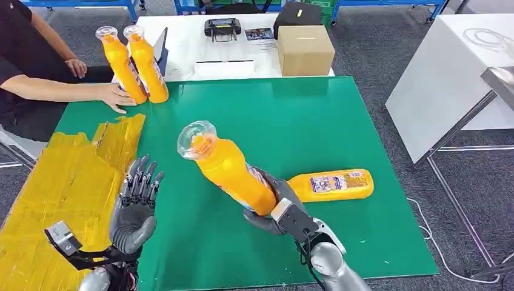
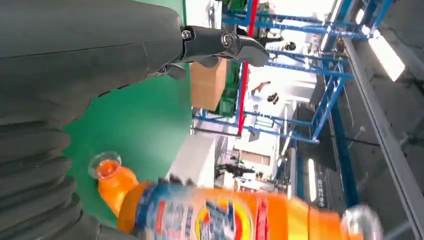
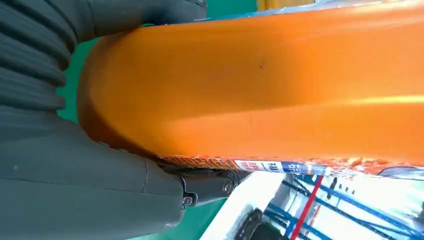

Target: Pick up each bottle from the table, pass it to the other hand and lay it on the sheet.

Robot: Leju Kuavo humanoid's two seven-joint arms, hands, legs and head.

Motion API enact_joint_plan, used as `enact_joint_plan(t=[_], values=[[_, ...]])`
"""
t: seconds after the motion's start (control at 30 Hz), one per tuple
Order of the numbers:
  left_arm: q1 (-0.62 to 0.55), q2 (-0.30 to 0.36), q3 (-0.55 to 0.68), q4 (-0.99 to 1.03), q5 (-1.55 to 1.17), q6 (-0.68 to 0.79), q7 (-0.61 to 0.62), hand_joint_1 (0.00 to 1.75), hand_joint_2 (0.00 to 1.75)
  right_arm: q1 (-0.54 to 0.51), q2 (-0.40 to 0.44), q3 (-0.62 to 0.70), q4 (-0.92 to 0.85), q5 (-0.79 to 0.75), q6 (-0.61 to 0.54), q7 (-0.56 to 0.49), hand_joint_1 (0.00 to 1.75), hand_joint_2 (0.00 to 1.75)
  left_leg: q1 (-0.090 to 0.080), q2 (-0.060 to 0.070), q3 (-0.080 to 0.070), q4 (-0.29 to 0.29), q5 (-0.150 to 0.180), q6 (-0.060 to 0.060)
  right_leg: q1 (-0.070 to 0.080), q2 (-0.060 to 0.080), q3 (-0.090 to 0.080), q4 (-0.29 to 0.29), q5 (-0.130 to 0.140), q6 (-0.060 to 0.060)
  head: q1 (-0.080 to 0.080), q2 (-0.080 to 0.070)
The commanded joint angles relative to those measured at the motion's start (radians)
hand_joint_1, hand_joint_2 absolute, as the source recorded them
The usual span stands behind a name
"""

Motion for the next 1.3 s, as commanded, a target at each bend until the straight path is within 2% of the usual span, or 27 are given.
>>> enact_joint_plan(t=[0.03, 0.17, 0.5, 0.7, 0.83, 1.03, 1.3], values=[[-0.035, 0.027, -0.073, 0.047, -0.007, -0.006, 0.002, 0.00, 1.75, -0.114, 0.045, 0.091, 0.197, 0.008, -0.006, 0.011, 1.75, 1.75, -0.001, 0.001, 0.002, -0.001, 0.000, 0.001, -0.001, 0.001, 0.001, 0.000, 0.000, 0.000, 0.000, 0.000], [-0.044, 0.029, -0.092, 0.057, -0.013, -0.012, 0.001, 0.00, 1.75, -0.132, 0.071, 0.151, 0.255, 0.034, -0.016, 0.025, 1.75, 1.75, -0.001, 0.001, 0.001, -0.001, 0.000, 0.001, -0.001, 0.001, 0.000, 0.000, 0.000, 0.000, 0.000, 0.000], [-0.046, 0.031, -0.093, 0.060, -0.013, -0.014, 0.001, 0.00, 1.75, -0.133, 0.074, 0.154, 0.260, 0.034, -0.015, 0.025, 1.75, 1.75, -0.001, -0.001, -0.002, -0.001, 0.000, 0.001, -0.001, -0.001, -0.002, 0.000, 0.000, 0.000, 0.001, 0.000], [-0.050, 0.032, -0.124, 0.112, -0.030, -0.015, 0.018, 0.00, 1.75, -0.166, 0.129, 0.320, 0.373, 0.131, -0.037, 0.047, 1.75, 1.75, -0.001, 0.000, 0.000, -0.002, 0.000, 0.001, -0.001, 0.000, -0.001, 0.000, 0.000, 0.000, 0.001, 0.000], [-0.059, 0.060, -0.147, 0.182, -0.055, -0.016, 0.044, 0.00, 1.75, -0.180, 0.140, 0.427, 0.411, 0.155, -0.034, 0.053, 1.75, 1.75, -0.001, 0.000, 0.001, -0.003, 0.000, 0.000, -0.001, 0.000, -0.001, -0.001, 0.000, 0.000, 0.001, 0.000], [-0.095, 0.176, -0.271, 0.352, -0.276, 0.037, 0.033, 0.00, 1.75, -0.227, 0.146, 0.489, 0.445, 0.156, -0.034, 0.053, 1.75, 1.75, -0.001, -0.001, 0.000, -0.003, 0.000, 0.001, -0.001, -0.001, -0.001, -0.001, 0.000, 0.000, 0.001, 0.000], [-0.095, 0.172, -0.265, 0.346, -0.313, 0.069, 0.004, 0.00, 1.75, -0.240, 0.152, 0.488, 0.467, 0.147, -0.032, 0.054, 1.75, 1.75, -0.001, -0.001, -0.003, -0.001, 0.001, 0.000, -0.001, -0.001, -0.003, 0.000, 0.000, 0.000, 0.001, 0.000]])
